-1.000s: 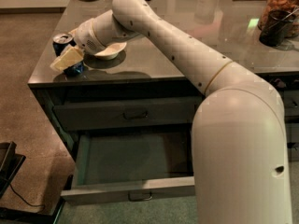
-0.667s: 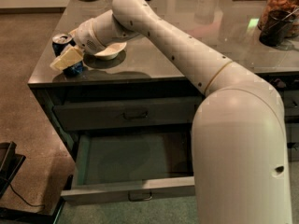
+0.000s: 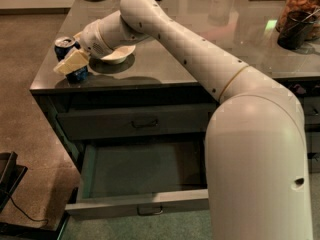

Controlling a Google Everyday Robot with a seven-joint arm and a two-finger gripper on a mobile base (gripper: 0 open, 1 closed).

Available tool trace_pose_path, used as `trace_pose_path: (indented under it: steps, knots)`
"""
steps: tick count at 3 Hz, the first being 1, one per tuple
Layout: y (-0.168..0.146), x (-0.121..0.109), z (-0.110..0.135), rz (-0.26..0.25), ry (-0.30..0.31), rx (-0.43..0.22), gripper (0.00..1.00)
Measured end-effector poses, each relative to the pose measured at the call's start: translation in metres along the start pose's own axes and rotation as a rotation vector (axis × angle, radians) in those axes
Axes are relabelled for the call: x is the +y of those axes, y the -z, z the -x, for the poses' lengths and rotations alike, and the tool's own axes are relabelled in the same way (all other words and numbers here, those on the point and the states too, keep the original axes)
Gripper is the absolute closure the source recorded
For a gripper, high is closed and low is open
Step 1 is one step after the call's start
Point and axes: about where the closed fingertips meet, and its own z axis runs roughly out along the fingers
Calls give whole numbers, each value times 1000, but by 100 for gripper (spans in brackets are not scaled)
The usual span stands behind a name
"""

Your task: Place pepsi can into middle drawer

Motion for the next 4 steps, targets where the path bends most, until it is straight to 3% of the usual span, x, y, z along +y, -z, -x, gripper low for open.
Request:
trace_pose_path:
  steps: [3, 4]
  knots:
    - [44, 68, 39, -29, -20, 65, 100]
    - [69, 113, 64, -62, -25, 92, 100]
